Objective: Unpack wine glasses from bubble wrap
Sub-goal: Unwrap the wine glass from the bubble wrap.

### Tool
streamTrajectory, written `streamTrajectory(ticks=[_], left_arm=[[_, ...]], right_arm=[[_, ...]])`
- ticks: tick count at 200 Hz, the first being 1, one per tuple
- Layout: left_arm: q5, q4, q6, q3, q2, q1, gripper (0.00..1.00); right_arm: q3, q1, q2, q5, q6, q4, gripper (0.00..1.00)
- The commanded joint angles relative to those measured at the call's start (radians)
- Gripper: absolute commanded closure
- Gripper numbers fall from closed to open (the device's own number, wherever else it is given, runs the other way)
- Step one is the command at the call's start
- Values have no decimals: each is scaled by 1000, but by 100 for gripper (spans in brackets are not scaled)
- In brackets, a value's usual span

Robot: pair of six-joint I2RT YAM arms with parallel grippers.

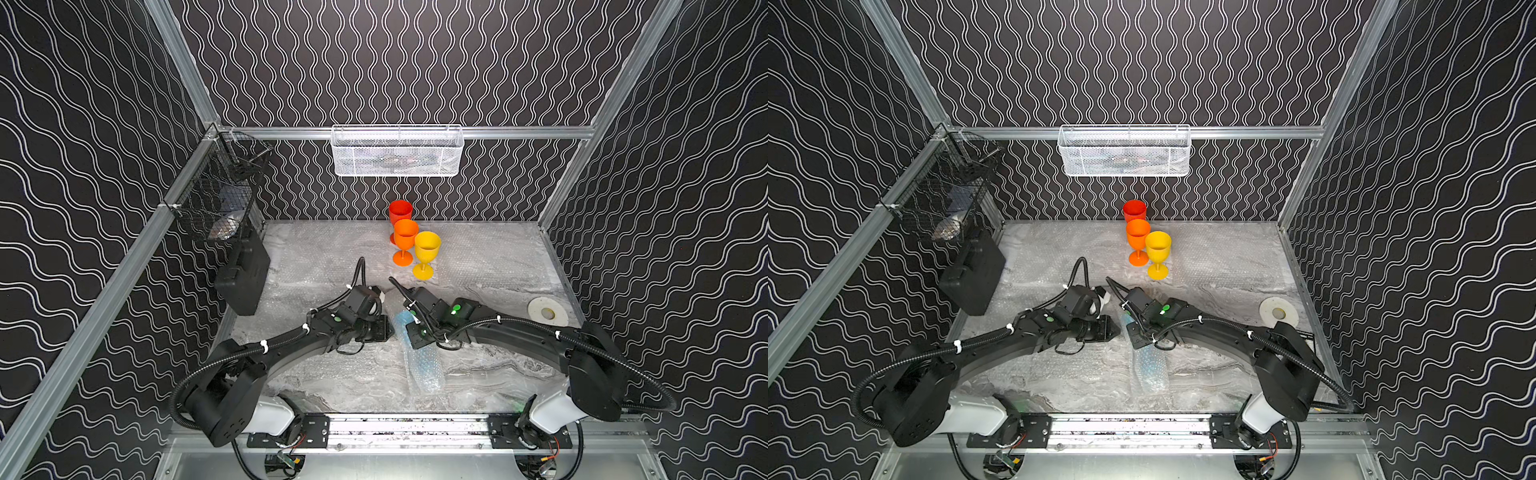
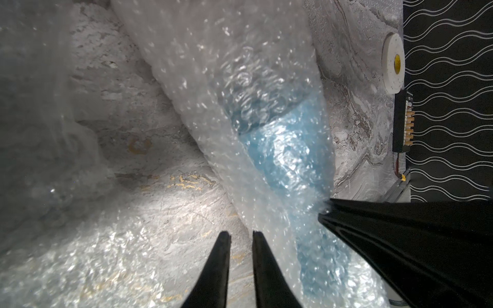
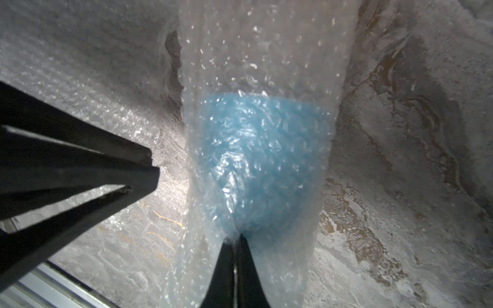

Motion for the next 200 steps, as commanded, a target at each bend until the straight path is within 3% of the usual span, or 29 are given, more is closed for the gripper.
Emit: streamTrajectory(ticks=[1,75,133,200], left_arm=[[21,44,16,10,8,-17,79],[50,133,14,8,-15,-63,77],[24,138,42,57,30,-127,65],[-131,1,118,158,111,-147,63]], right_arm=[[-33,-13,-42,-46,72,73,100],[-188,-141,-216,-146,202,201,100],[-223,-172,-230,-190,213,235,100],[-224,-173,-234,-196,199,234,100]])
